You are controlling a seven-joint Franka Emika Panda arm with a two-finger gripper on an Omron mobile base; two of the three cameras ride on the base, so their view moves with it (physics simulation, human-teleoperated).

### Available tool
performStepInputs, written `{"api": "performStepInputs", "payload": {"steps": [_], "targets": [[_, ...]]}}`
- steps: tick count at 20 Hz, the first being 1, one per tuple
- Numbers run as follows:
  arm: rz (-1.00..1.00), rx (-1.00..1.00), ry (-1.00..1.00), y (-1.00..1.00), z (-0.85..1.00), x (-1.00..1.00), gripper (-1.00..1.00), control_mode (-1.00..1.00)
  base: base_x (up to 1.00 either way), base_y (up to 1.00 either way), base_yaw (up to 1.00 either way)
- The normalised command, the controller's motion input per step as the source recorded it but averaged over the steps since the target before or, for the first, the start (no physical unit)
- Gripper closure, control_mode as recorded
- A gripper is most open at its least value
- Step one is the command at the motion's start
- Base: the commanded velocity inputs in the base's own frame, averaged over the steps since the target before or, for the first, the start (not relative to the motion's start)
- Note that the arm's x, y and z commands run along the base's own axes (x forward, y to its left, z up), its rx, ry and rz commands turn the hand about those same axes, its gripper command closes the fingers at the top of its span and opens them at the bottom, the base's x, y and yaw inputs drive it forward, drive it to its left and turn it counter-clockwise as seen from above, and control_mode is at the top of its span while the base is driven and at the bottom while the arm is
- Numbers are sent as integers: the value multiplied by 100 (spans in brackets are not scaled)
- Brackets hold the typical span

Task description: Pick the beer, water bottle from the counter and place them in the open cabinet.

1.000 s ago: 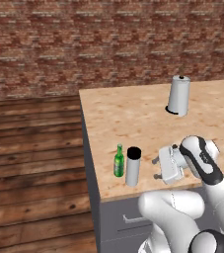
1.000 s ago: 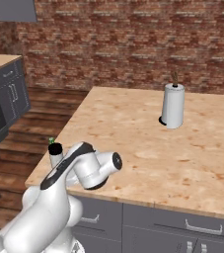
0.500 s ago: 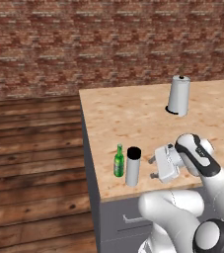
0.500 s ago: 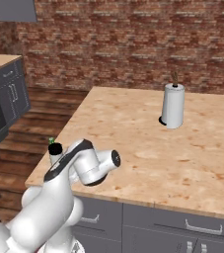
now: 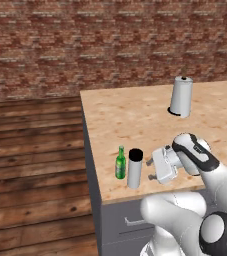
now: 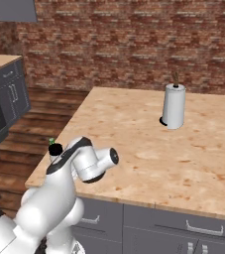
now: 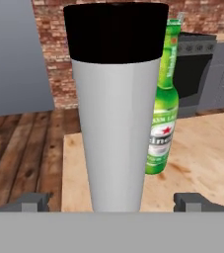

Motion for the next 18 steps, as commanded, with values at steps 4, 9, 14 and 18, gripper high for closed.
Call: {"api": "performStepInputs", "payload": {"steps": [4, 9, 14, 18], "targets": [[-1, 0, 0, 26, -28, 0, -100, -100, 0, 0, 0], [-1, 0, 0, 28, -30, 0, -100, -100, 0, 0, 0], [0, 1, 0, 23, -21, 0, -100, -100, 0, 0, 0], [0, 2, 0, 22, -21, 0, -100, -100, 0, 0, 0]]}}
